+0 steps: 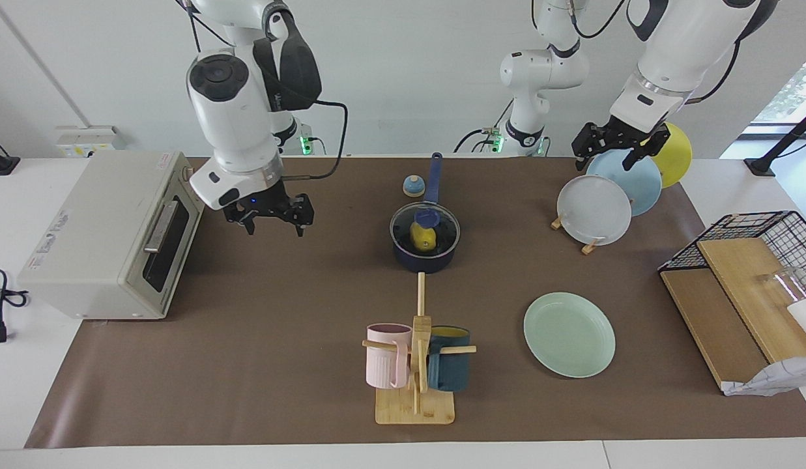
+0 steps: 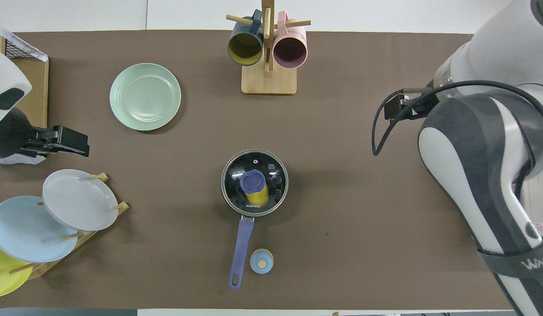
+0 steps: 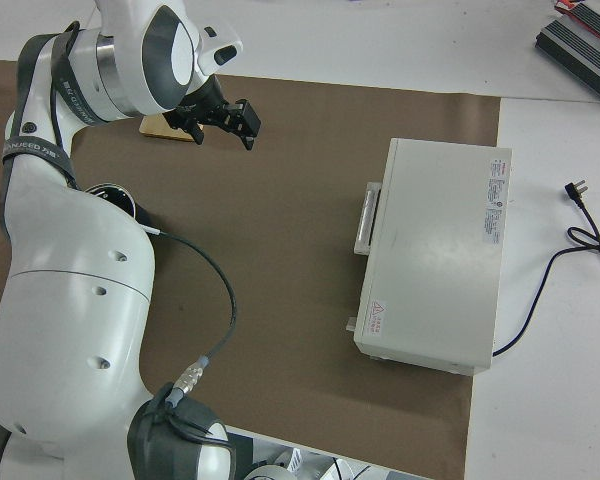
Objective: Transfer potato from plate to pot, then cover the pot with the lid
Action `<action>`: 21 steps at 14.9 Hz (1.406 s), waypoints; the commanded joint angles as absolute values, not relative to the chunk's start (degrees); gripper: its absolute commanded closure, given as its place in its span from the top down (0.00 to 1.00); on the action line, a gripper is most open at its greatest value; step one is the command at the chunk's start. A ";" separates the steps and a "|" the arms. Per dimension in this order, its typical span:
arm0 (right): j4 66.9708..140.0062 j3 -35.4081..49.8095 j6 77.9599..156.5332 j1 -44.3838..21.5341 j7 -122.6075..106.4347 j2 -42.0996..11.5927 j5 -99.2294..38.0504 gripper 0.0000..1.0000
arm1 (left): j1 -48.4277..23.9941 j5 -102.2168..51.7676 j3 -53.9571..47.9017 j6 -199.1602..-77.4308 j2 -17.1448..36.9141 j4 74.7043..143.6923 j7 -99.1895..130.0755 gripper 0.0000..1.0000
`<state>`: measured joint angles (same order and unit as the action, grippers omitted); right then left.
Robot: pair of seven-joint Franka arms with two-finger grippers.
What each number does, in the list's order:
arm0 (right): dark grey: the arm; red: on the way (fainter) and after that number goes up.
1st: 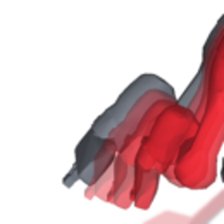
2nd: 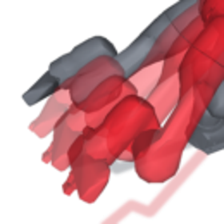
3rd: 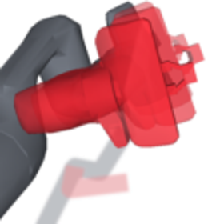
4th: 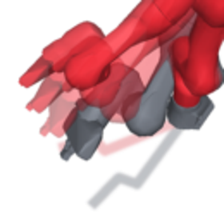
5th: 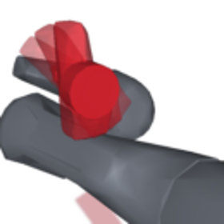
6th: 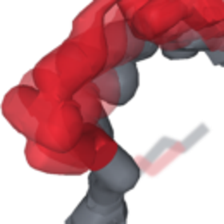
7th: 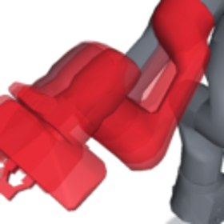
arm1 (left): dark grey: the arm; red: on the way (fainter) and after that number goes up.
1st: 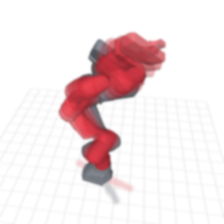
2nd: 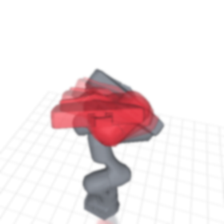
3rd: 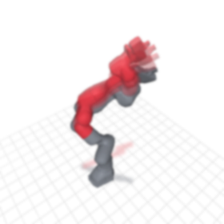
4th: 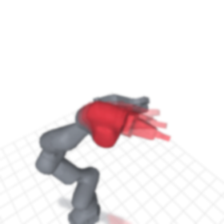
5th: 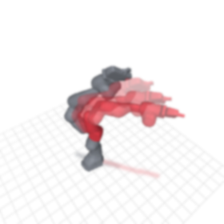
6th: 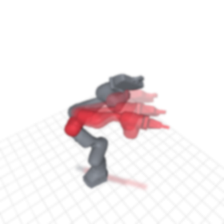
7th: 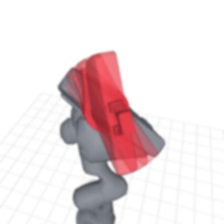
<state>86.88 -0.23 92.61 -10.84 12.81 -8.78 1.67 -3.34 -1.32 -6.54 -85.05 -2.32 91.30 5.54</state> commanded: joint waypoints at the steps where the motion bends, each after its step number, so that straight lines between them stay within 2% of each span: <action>1: 88.15 0.44 89.58 -8.71 8.27 -5.72 0.97 1.00 | -2.02 -1.14 -7.21 -84.55 -3.34 91.93 5.71 1.00; 5: 89.38 0.35 84.47 -6.15 2.57 -2.99 1.32 1.00 | -2.02 -1.14 -7.21 -84.55 -3.34 91.93 5.62 1.00; 11: 91.23 0.18 84.55 -5.11 2.02 0.26 1.58 1.00 | -2.02 -1.14 -7.21 -84.46 -3.34 91.93 5.62 1.00; 21: 90.97 -0.62 84.64 -2.99 1.58 0.79 1.93 1.00 | -2.02 -1.14 -7.21 -84.46 -3.34 91.93 5.62 1.00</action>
<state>89.85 -0.73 83.82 -4.23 3.10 -0.48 1.73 -3.02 -1.32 -6.51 -85.05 -2.32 91.30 5.54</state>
